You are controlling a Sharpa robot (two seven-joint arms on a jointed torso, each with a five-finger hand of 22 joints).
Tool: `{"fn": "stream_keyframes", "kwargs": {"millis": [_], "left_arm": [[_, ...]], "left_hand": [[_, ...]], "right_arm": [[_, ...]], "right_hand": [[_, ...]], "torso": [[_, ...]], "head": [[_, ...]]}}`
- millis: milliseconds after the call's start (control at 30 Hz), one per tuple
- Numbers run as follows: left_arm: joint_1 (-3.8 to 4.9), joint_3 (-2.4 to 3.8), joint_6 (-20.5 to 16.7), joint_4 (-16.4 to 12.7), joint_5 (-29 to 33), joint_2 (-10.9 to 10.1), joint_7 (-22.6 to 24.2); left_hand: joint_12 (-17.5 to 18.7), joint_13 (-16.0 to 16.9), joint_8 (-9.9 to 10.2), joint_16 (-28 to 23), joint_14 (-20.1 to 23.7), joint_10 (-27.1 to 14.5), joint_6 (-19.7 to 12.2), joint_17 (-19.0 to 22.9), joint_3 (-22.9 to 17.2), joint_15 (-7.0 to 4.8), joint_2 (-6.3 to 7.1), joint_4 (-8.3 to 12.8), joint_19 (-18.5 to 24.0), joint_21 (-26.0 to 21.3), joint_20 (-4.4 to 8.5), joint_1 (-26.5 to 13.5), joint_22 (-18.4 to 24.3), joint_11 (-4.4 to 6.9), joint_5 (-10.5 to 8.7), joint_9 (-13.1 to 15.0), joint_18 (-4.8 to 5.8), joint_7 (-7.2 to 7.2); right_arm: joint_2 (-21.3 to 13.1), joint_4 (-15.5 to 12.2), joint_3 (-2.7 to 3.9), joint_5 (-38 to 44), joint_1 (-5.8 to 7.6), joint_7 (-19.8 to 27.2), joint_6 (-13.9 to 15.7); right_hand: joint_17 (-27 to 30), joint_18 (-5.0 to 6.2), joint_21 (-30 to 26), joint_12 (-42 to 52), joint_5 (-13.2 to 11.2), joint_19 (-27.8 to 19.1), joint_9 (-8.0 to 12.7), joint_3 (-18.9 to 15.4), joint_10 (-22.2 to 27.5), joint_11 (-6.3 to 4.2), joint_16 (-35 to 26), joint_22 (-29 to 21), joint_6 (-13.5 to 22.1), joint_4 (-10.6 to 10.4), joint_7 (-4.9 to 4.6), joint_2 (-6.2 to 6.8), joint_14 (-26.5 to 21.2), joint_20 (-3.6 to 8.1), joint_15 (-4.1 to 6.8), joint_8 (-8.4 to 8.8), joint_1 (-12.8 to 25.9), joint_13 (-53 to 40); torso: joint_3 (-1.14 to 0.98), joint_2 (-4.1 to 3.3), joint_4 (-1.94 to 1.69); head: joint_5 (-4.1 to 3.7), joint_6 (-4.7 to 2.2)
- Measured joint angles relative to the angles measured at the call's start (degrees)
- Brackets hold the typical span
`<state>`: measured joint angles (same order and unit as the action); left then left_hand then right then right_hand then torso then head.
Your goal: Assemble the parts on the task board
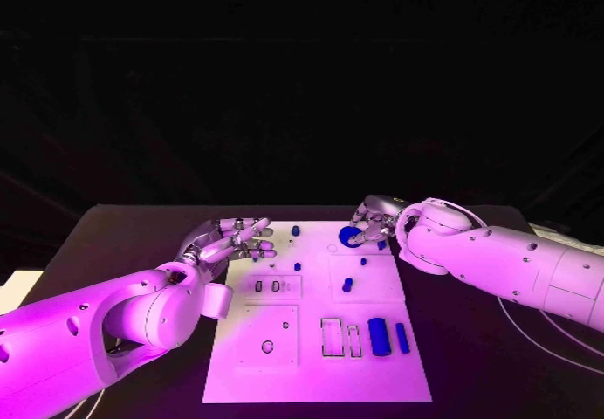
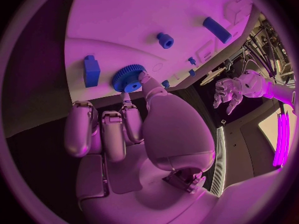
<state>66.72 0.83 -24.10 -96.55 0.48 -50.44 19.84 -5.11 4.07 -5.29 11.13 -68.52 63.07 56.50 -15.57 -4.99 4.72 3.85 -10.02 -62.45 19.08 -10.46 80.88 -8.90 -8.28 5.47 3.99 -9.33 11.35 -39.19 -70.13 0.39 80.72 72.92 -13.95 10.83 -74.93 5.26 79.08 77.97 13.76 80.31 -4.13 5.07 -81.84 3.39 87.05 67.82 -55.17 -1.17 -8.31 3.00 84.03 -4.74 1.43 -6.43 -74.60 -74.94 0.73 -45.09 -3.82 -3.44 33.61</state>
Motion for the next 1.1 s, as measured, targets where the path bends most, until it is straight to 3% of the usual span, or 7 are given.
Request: {"fn": "stream_keyframes", "kwargs": {"millis": [200, 267, 400, 533, 767, 933, 1100], "left_arm": [[0.00, 0.00, 0.0, 0.0, 0.0, 0.0, 0.0], [0.00, 0.00, 0.0, 0.0, 0.0, 0.0, 0.0], [0.00, 0.00, 0.1, 0.0, 0.0, -0.1, 0.0], [0.00, 0.00, 0.3, 0.0, 0.0, -0.1, -0.1], [0.00, 0.00, 0.5, 0.0, 0.0, -0.1, -0.3], [0.00, 0.00, 0.6, -0.1, 0.0, -0.2, -0.3], [0.00, 0.00, 0.6, -0.1, 0.0, -0.2, -0.4]], "left_hand": [[0.0, 0.0, 0.0, 0.0, 0.0, 0.0, 0.0, 0.0, 0.0, 0.00, 0.00, 0.0, 0.0, 0.0, 0.00, 0.0, 0.0, 0.00, 0.00, 0.0, 0.00, 0.00], [0.0, 0.0, 0.0, 0.0, 0.0, 0.0, 0.0, -0.1, 0.0, 0.00, 0.00, 0.0, 0.0, 0.0, 0.00, 0.0, 0.0, 0.00, 0.00, 0.0, 0.00, 0.00], [0.0, 0.0, 0.0, 0.0, 0.0, 0.0, 0.0, -0.2, -0.3, 0.00, -0.10, 0.3, 0.0, 0.0, 0.00, 0.1, 0.0, 0.00, 0.00, 0.0, 0.00, 0.00], [0.0, 0.0, 0.1, 0.0, 0.0, 0.0, 0.0, -0.4, -0.4, 0.00, -0.32, 0.4, 0.0, 0.0, 0.00, 0.3, 0.0, 0.00, 0.00, 0.0, 0.00, 0.00], [0.7, -0.1, 0.7, -0.7, 0.0, 0.0, 0.0, -1.1, -1.8, 0.00, -1.59, 2.2, 0.0, 0.0, 0.00, 1.6, 0.0, 0.00, 0.00, 0.0, 0.00, 0.00], [0.8, -0.1, 0.7, -1.0, 0.0, 0.0, 0.0, -1.4, -2.5, 0.00, -1.59, 2.8, 0.0, 0.0, 0.00, 1.6, 0.0, 0.00, 0.00, 0.0, 0.00, 0.00], [0.8, -0.1, 0.7, -1.0, 0.0, 0.0, 0.0, -1.4, -2.5, 0.00, -1.59, 2.8, 0.0, 0.0, 0.00, 1.6, 0.0, 0.00, 0.00, 0.0, 0.00, 0.00]], "right_arm": [[-0.2, -1.0, 0.05, 1.6, -0.15, 0.3, 0.9], [-0.4, -1.6, 0.02, 2.4, -0.31, 0.4, 1.9], [-0.5, -2.8, -0.20, 4.7, -0.80, 1.1, 4.9], [-0.5, -3.8, -0.26, 6.8, -1.02, 1.9, 7.9], [-0.3, -5.7, -0.22, 7.1, -1.01, 3.1, 11.5], [0.9, -6.9, -0.22, 6.5, -0.98, 3.4, 12.5], [3.0, -7.4, -0.22, 6.0, -0.90, 3.4, 12.6]], "right_hand": [[0.0, 0.01, 1.1, 1.2, -4.5, 1.0, -0.2, 3.1, -1.1, -0.98, 0.2, 1.7, -3.7, 2.5, 0.47, -1.70, 0.0, 0.54, 0.00, -2.00, -3.4, 0.0], [0.0, -0.74, 1.4, 1.7, -4.8, 1.3, -0.2, 4.3, -1.4, -1.34, 0.5, 2.4, -3.9, 3.2, 0.36, -2.01, 0.0, 0.86, 0.48, -2.03, -4.1, -0.1], [0.0, -0.89, 2.0, 1.9, -4.9, 1.7, -0.2, 5.7, -1.7, -1.63, 0.5, 3.4, -3.9, 3.9, 0.37, -2.24, -0.1, 1.25, 0.75, -2.04, -5.4, -0.2], [0.0, -0.88, 2.0, 1.9, -3.9, 1.8, -0.2, 6.3, -1.7, -1.63, 0.5, 3.7, -3.9, 3.6, 0.37, -2.47, 0.0, 1.35, 0.89, -2.05, -5.1, -0.2], [0.0, -0.88, 2.0, 1.3, -1.1, 1.9, -0.1, 5.8, -1.7, -1.63, 0.5, 3.9, -3.9, 3.0, 0.38, -2.90, 0.1, 1.45, 0.96, -2.05, -0.6, 0.0], [0.0, -0.88, 2.0, 0.6, 0.7, 1.9, -0.1, 7.2, -1.7, -1.63, 0.5, 3.9, -4.0, 0.3, 0.37, -1.69, 0.1, 1.45, 0.96, -1.29, 1.3, 0.0], [0.0, -0.88, 2.0, 0.3, 0.8, 1.9, -0.1, 7.4, -1.5, -1.41, 0.2, 3.8, -4.0, 0.1, 0.36, -1.64, 0.1, 1.44, 0.96, -1.13, 1.3, 0.0]], "torso": [[-0.01, 0.00, 0.02], [-0.01, 0.00, 0.02], [-0.01, 0.00, 0.01], [0.00, 0.00, -0.04], [0.03, -0.01, -0.14], [0.07, -0.01, -0.12], [0.07, -0.02, -0.15]], "head": [[0.00, 0.02], [0.01, 0.02], [-0.08, 0.02], [-0.08, -0.06], [0.23, -0.14], [0.46, -0.13], [0.66, 0.01]]}}
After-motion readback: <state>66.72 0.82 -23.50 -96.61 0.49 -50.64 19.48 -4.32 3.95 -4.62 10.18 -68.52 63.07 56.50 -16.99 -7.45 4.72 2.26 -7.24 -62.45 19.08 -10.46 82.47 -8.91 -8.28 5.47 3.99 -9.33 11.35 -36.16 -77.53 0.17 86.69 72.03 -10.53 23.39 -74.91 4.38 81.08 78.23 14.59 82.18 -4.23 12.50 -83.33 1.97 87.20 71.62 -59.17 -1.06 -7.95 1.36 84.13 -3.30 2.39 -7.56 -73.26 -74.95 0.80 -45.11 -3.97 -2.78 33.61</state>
